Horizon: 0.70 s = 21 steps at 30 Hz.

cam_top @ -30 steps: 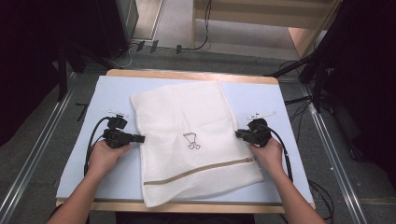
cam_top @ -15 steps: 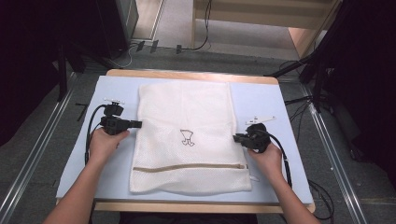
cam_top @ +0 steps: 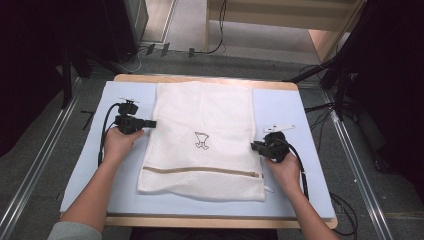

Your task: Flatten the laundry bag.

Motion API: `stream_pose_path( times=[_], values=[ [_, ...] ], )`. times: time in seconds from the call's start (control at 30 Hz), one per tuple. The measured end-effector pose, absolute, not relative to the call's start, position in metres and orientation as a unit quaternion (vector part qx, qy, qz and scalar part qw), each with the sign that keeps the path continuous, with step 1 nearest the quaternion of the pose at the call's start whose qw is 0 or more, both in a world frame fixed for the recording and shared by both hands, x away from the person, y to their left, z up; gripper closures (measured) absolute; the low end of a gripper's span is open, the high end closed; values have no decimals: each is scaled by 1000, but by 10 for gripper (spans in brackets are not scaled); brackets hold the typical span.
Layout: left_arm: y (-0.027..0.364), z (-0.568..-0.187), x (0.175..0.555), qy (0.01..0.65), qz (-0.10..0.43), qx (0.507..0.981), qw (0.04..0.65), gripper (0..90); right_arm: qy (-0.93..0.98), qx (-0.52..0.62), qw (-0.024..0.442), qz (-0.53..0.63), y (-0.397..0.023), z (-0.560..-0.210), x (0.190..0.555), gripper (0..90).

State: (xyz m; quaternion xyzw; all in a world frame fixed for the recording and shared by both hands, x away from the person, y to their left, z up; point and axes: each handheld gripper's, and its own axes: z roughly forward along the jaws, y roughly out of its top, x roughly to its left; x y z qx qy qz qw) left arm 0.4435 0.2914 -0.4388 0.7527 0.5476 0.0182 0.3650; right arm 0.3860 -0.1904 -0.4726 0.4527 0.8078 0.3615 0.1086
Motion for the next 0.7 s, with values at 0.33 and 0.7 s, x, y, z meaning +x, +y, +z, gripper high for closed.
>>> stream_pose_path(
  times=[0.33, 0.7],
  values=[
    [289, -442, 454, 544, 25, 758, 358, 828, 798, 461, 125, 367, -190, -476, 396, 799],
    [297, -429, 433, 536, 23, 755, 377, 555, 789, 464, 116, 386, -198, -467, 390, 647]
  ],
)
